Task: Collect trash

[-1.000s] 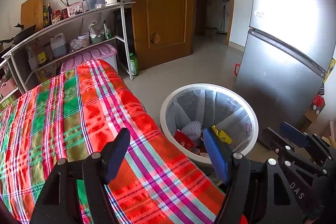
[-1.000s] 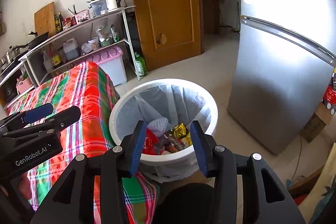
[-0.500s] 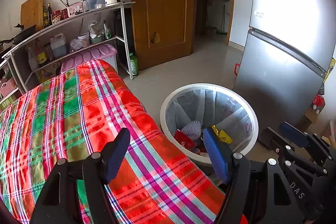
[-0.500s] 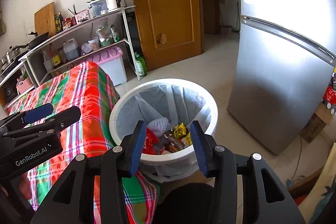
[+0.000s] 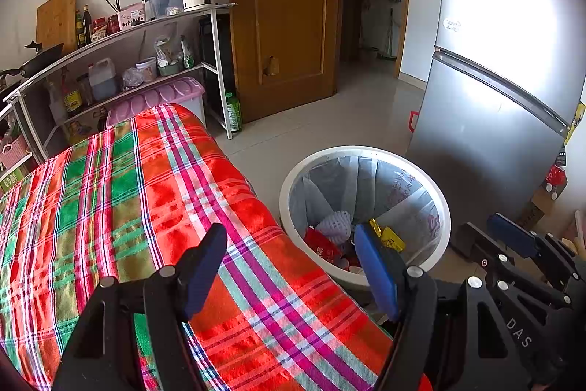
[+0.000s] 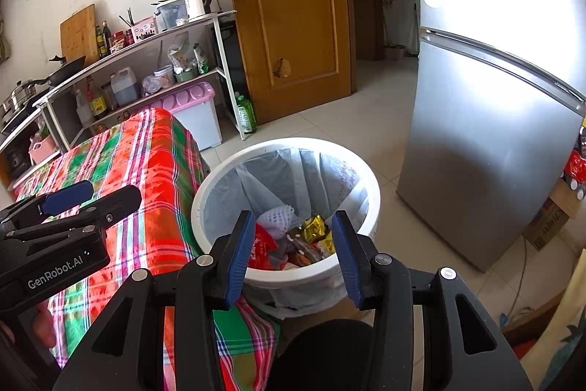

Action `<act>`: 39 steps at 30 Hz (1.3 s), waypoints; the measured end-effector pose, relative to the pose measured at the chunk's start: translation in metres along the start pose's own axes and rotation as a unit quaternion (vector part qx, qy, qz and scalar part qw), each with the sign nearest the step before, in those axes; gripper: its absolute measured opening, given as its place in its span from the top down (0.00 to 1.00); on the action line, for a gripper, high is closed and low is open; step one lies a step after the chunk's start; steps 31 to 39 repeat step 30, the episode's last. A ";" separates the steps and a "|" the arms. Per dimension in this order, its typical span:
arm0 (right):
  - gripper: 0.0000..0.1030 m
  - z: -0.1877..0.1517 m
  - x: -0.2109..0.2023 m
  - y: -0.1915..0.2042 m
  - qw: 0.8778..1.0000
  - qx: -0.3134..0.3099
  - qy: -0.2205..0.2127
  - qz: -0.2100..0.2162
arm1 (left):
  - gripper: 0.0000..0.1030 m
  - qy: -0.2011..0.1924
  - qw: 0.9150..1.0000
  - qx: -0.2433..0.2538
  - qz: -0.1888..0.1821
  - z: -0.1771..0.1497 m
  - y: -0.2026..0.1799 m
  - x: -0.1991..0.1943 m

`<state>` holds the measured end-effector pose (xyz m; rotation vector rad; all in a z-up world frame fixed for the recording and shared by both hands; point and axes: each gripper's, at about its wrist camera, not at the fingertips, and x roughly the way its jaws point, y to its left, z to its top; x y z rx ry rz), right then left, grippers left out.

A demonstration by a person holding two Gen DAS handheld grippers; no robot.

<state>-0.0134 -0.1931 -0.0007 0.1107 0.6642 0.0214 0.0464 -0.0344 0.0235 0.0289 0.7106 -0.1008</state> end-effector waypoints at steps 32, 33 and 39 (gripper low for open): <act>0.57 -0.001 -0.001 -0.001 1.000 0.000 0.000 0.001 | 0.28 0.001 1.000 0.001 -0.005 0.000 -0.002 0.000; 0.57 -0.001 -0.001 -0.001 1.000 0.000 0.000 0.001 | 0.28 0.001 1.000 0.001 -0.005 0.000 -0.002 0.000; 0.57 -0.001 -0.001 -0.001 1.000 0.000 0.000 0.001 | 0.28 0.001 1.000 0.001 -0.005 0.000 -0.002 0.000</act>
